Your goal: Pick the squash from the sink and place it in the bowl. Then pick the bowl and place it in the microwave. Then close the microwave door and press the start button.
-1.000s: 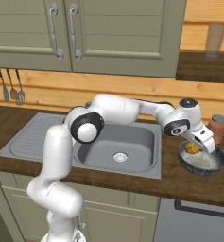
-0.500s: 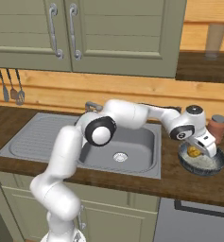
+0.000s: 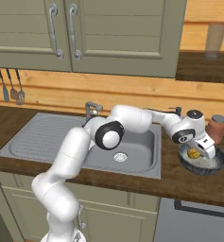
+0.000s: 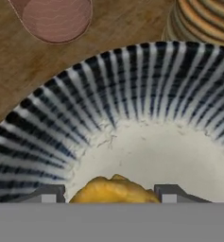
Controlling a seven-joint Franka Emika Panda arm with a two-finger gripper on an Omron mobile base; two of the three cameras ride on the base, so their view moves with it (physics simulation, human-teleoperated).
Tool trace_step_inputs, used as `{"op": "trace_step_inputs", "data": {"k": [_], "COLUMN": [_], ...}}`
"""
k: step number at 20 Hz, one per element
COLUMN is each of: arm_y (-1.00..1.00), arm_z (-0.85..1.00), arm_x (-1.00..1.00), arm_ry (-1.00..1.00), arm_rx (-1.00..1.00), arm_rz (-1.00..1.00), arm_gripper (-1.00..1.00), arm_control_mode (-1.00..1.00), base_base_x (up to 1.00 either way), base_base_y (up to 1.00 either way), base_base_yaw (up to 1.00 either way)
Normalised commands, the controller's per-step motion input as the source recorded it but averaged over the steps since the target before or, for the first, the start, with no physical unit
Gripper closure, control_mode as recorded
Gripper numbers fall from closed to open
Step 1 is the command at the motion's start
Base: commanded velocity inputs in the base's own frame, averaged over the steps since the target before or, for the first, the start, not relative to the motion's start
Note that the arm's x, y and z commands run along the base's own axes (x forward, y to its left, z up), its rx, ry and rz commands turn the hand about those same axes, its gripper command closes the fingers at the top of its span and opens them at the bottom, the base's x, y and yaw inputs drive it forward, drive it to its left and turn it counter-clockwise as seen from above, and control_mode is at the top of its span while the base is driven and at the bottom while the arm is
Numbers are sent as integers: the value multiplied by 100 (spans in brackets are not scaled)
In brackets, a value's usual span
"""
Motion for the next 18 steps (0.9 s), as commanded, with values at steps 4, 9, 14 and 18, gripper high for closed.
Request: {"op": "trace_step_inputs", "data": {"k": [4, 9, 14, 18], "arm_y": [1, 0, 20, 43], "arm_z": [-39, -7, 15, 13], "arm_x": [4, -2, -27, -35], "arm_ry": [0, -1, -8, -9], "arm_rx": [0, 0, -3, -9], "arm_rz": [0, 0, 0, 1], "arm_gripper": [-100, -100, -100, -100], "arm_control_mode": [-100, -100, -100, -100], "base_base_x": [0, 0, 0, 0], "base_base_y": [0, 0, 0, 0], "base_base_yaw": [0, 0, 0, 0]}}
